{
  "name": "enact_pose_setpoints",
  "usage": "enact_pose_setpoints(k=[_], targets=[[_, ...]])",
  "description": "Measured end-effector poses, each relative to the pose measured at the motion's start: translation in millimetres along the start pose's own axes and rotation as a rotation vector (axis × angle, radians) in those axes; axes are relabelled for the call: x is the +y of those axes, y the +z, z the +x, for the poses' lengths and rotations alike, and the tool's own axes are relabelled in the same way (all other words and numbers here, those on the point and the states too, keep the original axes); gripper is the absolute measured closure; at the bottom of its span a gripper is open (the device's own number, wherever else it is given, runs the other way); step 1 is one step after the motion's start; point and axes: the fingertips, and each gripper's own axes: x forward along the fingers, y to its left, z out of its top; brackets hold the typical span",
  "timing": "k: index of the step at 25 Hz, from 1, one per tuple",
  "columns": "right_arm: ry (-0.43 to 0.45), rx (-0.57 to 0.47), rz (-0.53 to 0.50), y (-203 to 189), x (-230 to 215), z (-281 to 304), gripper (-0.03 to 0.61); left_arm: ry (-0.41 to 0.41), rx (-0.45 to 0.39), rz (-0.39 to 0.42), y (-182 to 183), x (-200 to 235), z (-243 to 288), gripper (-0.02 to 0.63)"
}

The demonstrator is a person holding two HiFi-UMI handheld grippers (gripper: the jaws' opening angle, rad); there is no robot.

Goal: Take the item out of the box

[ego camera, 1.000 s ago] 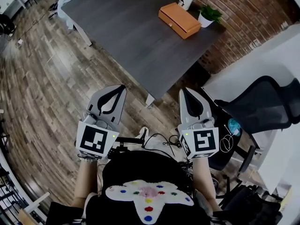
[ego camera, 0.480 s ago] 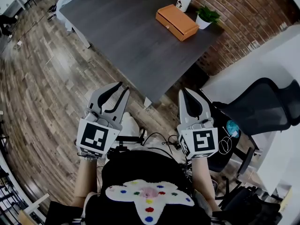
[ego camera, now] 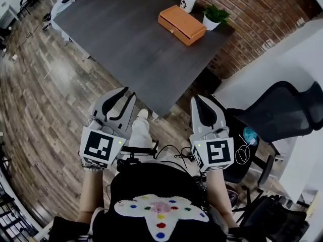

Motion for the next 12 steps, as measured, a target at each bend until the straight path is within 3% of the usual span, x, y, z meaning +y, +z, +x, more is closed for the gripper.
enact_pose_setpoints(k=[12], targets=[[-0.058, 0.038, 0.036, -6.3, -35.2, 61.9, 0.572, -0.082, 0.018, 0.004, -0.4, 42.7, 78.9, 0.551]])
